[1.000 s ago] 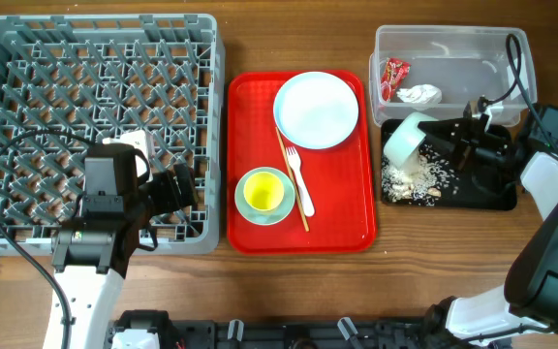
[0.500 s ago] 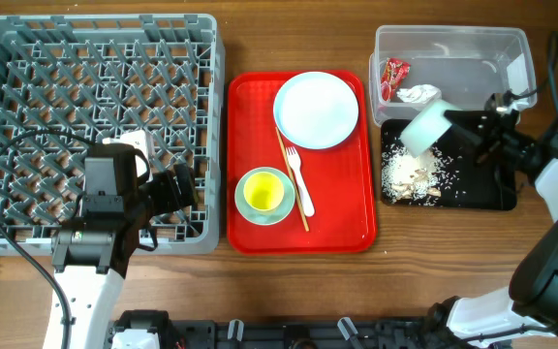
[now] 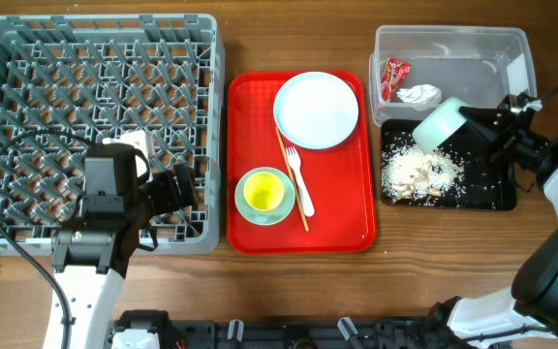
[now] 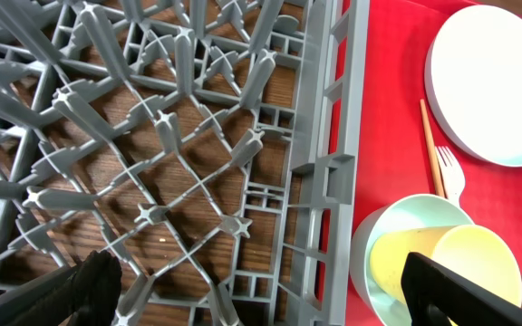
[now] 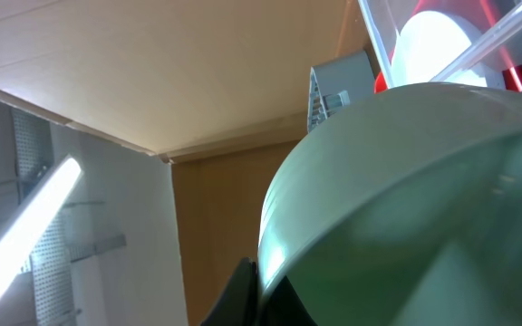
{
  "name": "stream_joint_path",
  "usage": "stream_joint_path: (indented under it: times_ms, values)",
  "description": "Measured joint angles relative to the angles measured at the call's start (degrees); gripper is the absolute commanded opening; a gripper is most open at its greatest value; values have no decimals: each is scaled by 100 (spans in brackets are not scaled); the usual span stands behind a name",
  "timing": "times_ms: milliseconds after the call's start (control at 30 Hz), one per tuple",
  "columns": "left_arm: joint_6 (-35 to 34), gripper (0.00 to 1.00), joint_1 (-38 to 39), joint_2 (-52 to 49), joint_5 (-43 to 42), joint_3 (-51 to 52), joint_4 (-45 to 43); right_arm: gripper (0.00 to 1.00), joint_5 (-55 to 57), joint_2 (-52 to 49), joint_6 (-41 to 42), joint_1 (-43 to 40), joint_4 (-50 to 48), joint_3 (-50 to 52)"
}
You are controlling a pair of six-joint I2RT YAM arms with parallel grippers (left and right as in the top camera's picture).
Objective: Sort waste into correct bins and load items into the dishwasher rack
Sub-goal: 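Tip the green bowl over the black tray to pour out rice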
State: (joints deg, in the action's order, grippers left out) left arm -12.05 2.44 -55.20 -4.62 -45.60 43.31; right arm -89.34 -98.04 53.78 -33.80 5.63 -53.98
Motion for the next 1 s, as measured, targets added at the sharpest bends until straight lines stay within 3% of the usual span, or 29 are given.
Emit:
stream_joint_path:
  times_ms: [400,600,667,767,1000]
  values:
    - [0,100,0,0,0,0,0,4,378,-2,-70,0,142,0]
    - [0,100,0,0,0,0,0,4,1224,-7,-109,0,1099,0]
    - [0,100,0,0,0,0,2,4,1217,-20,-267,0,654,35]
    - [0,100,0,0,0,0,2,6,544,-37,-811,2,-756,57]
    - [0,100,0,0,0,0,0,5,0,-33,-1034,76,-1082,52]
